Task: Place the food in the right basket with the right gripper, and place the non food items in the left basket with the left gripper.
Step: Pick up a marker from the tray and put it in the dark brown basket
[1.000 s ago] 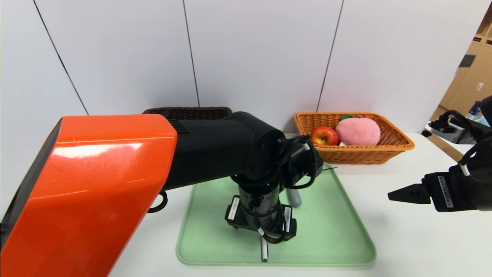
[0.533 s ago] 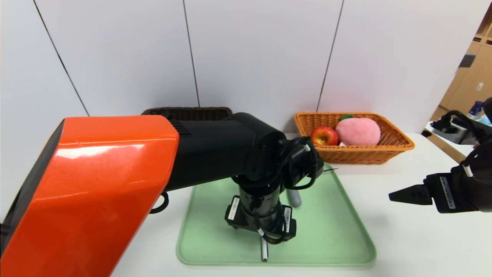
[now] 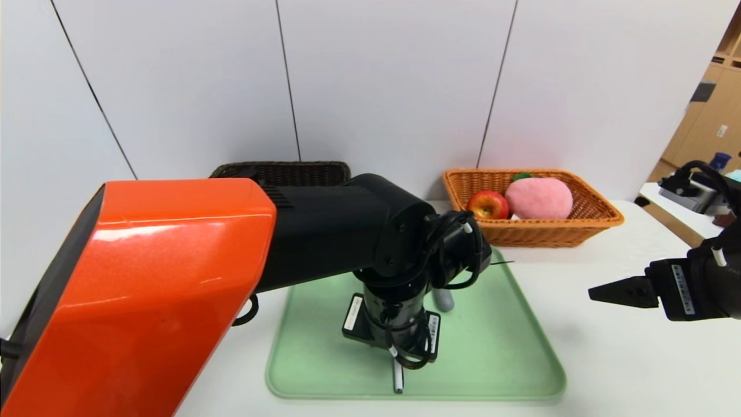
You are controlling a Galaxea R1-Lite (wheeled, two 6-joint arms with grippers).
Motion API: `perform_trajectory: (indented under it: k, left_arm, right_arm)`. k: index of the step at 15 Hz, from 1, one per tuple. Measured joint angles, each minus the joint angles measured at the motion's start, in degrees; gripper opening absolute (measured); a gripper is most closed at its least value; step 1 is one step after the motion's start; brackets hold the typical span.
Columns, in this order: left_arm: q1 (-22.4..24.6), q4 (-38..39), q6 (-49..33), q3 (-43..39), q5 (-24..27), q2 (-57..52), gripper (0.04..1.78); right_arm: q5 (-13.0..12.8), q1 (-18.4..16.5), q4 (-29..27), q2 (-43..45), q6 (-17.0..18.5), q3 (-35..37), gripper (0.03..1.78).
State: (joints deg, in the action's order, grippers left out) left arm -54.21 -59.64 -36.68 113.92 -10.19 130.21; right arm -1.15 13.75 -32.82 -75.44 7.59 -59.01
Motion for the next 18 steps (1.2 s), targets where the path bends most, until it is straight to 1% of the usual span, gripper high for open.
perform_trajectory:
  k: [1,6,8,11,13,16,18]
  left_arm:
    - [0.0,0.1,0.0,0.0,0.1,0.1,0.05]
    - [0.0,1.3,0.0,0.0,0.4,-0.2,0.05]
    - [0.0,3.0,-0.1,-0.1,0.9,-0.9,0.05]
    - [0.3,7.3,-0.5,0.0,2.0,-3.7,0.05]
    - [1.1,12.0,-1.8,0.0,2.9,-6.4,0.05]
    - [4.4,19.4,-5.0,0.0,2.9,-11.4,0.05]
    - [8.5,23.9,-6.6,0.0,2.7,-14.7,0.05]
  right_arm:
    - [0.0,0.2,0.0,0.2,0.0,0.0,1.70]
    - [-0.1,1.2,-0.1,1.1,0.1,0.1,1.70]
    - [-0.1,1.3,-0.1,1.4,0.1,0.6,1.70]
    - [-0.1,1.4,-0.1,1.8,0.1,1.8,1.70]
    - [-0.3,1.4,-0.1,2.0,0.2,2.1,1.70]
    - [-0.3,1.4,0.1,2.1,0.5,2.2,1.70]
    - [-0.3,1.4,0.2,2.0,0.6,2.2,1.70]
